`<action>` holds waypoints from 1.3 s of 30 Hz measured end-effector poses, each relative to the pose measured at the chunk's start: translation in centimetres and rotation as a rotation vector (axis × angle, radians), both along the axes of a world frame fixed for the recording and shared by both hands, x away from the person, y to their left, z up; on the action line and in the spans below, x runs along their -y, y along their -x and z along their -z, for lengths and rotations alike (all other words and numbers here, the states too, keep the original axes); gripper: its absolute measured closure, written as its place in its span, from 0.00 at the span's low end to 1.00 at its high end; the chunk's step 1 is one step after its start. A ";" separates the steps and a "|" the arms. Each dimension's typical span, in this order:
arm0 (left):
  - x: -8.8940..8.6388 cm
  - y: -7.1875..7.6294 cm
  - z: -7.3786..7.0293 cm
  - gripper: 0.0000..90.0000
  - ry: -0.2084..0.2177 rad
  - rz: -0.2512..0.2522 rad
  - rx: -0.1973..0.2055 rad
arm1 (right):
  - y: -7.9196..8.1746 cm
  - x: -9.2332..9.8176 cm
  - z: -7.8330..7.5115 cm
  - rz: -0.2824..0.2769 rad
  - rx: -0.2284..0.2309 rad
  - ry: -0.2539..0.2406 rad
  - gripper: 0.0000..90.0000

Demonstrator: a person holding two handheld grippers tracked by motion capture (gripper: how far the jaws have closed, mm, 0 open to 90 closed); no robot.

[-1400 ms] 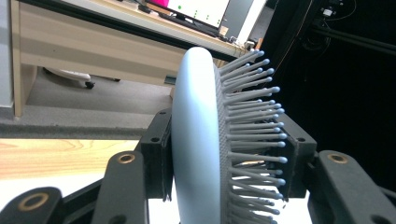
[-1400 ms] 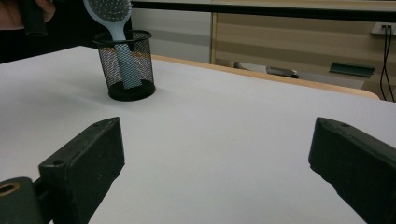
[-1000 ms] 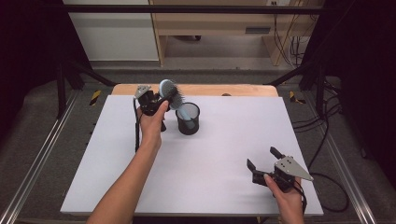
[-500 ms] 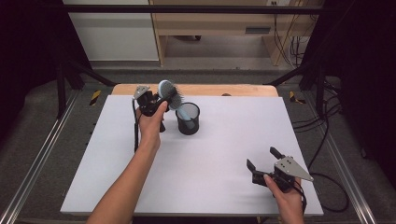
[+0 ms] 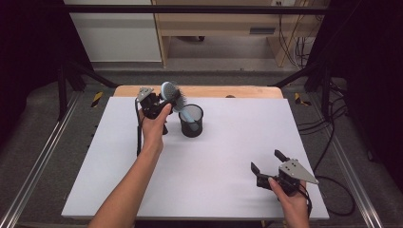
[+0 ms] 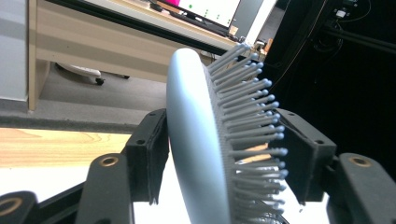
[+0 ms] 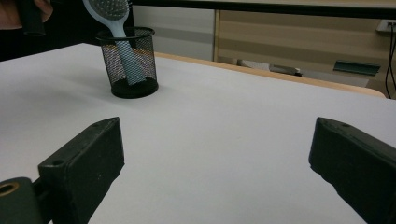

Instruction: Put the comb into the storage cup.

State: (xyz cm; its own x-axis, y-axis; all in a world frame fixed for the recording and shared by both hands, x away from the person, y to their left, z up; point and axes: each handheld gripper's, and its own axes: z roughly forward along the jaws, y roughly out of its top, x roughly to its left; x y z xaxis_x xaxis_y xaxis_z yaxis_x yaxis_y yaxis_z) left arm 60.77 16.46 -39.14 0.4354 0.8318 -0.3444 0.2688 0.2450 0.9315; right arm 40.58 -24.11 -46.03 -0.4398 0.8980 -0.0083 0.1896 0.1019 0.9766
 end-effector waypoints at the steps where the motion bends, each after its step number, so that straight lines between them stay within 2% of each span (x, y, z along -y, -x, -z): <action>1: 0.0 0.0 0.0 0.40 0.005 0.003 -0.004 | 0.0 0.0 0.0 0.000 0.001 0.000 0.04; 5: 0.0 0.0 0.1 0.37 0.009 0.002 -0.005 | 0.0 -0.1 0.0 -0.002 -0.001 0.000 0.04; 9: -0.1 -0.1 0.1 0.30 0.017 0.011 -0.007 | 0.0 -0.1 0.0 -0.004 -0.001 0.001 0.04; 13: -0.1 0.1 0.3 0.25 -0.005 0.003 -0.004 | 0.0 -0.1 0.0 -0.004 -0.001 0.001 0.04; 15: 0.0 0.1 0.3 0.18 -0.021 -0.004 -0.009 | 0.0 -0.1 0.0 -0.006 -0.002 0.001 0.04; 18: 0.0 0.2 0.3 0.13 -0.022 -0.007 -0.010 | 0.0 -0.1 0.0 -0.008 -0.001 0.003 0.04; 23: 0.0 0.2 0.2 0.10 -0.021 0.002 -0.011 | 0.0 -0.2 0.0 -0.008 -0.002 0.006 0.04; 25: 0.1 0.3 0.2 0.09 -0.032 0.002 -0.006 | 0.0 -0.2 0.0 -0.009 -0.002 0.006 0.04; 32: 0.1 0.4 0.0 0.05 -0.030 0.004 0.012 | 0.0 -0.2 0.0 -0.009 -0.002 0.006 0.04; 39: 0.1 0.5 -0.1 0.03 -0.064 -0.005 0.030 | 0.0 -0.2 0.0 -0.010 -0.001 0.008 0.04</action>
